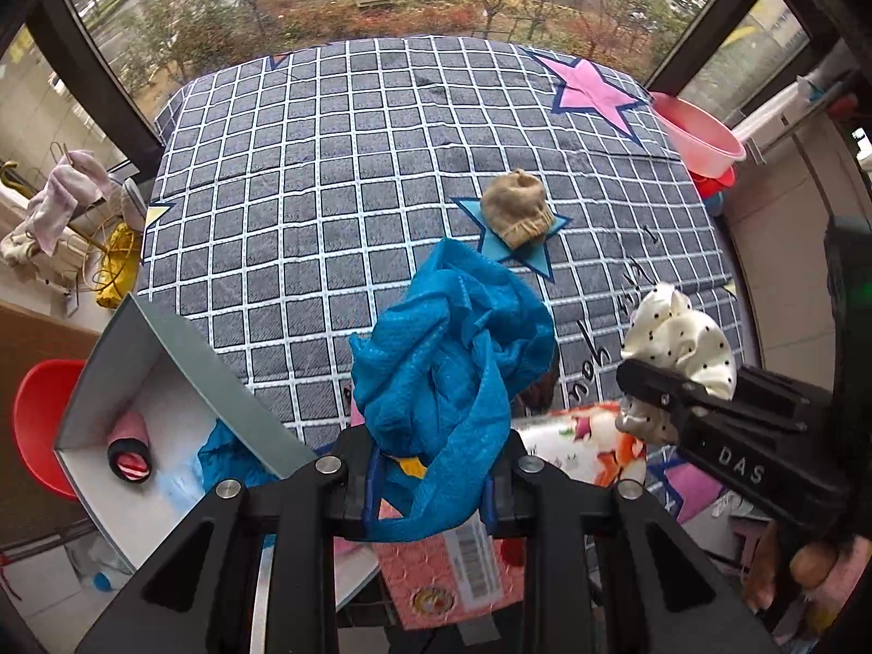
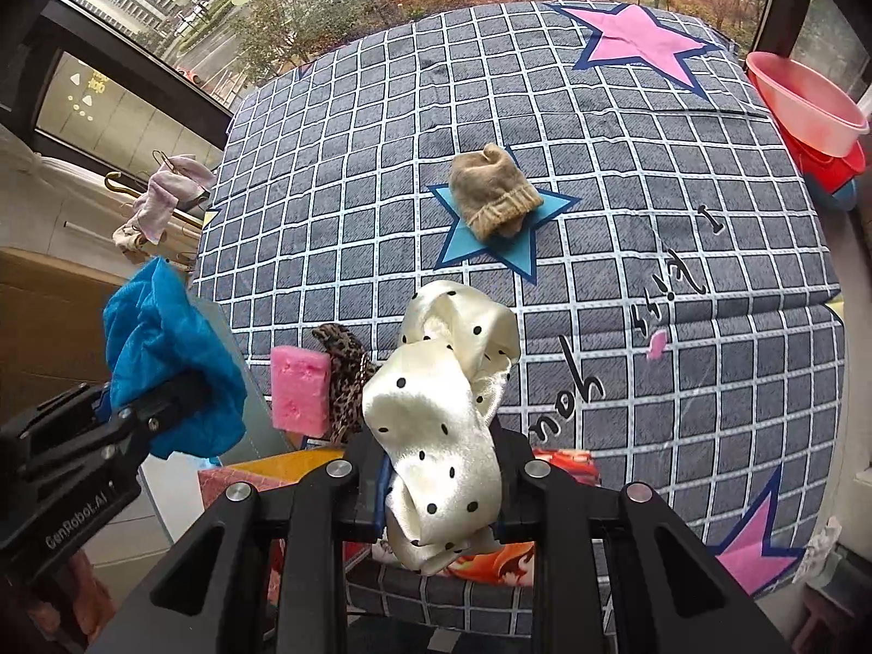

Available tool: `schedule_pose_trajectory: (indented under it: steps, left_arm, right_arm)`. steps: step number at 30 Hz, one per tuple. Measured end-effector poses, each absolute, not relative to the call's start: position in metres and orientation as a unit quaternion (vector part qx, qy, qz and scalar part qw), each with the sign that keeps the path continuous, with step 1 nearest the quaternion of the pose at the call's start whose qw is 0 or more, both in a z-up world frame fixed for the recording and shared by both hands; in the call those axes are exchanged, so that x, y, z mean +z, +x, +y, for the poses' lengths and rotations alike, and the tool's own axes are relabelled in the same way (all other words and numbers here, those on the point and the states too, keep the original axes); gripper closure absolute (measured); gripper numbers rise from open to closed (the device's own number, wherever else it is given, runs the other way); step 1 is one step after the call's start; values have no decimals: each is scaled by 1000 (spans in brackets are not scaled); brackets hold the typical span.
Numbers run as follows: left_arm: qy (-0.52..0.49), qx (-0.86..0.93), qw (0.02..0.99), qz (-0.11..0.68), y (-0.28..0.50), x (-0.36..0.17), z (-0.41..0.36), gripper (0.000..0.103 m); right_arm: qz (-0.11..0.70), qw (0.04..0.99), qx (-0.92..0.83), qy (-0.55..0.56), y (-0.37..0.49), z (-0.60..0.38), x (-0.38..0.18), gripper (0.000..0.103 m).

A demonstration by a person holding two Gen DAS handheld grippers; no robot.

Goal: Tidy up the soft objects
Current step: 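Lift the blue cloth and scrunchie and carry them over the white box with both grippers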

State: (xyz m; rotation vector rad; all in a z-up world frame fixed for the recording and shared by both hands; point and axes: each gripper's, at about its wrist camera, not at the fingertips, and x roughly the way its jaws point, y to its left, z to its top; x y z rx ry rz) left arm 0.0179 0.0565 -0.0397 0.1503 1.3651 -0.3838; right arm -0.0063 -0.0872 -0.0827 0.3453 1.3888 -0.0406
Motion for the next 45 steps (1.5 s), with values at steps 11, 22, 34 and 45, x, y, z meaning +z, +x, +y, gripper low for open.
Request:
schedule_pose_trajectory:
  steps: [11,22,34,45]
  left_arm:
    - [80,-206,758,613,-29,-22,99,74]
    - [58,-188,762,617,-54,-30,152,74]
    - [31,-157,776,610,-62,-30,208,74]
    - [3,-129,782,609,-64,-35,244,73]
  right_arm:
    - [643,755,-14,132,-48,-49,-62,76]
    - [640,761,7,109,-67,6,-44,76]
    - [639,765,45,68,-64,70,-38,76]
    - [644,760,81,32,-55,117,-39,76]
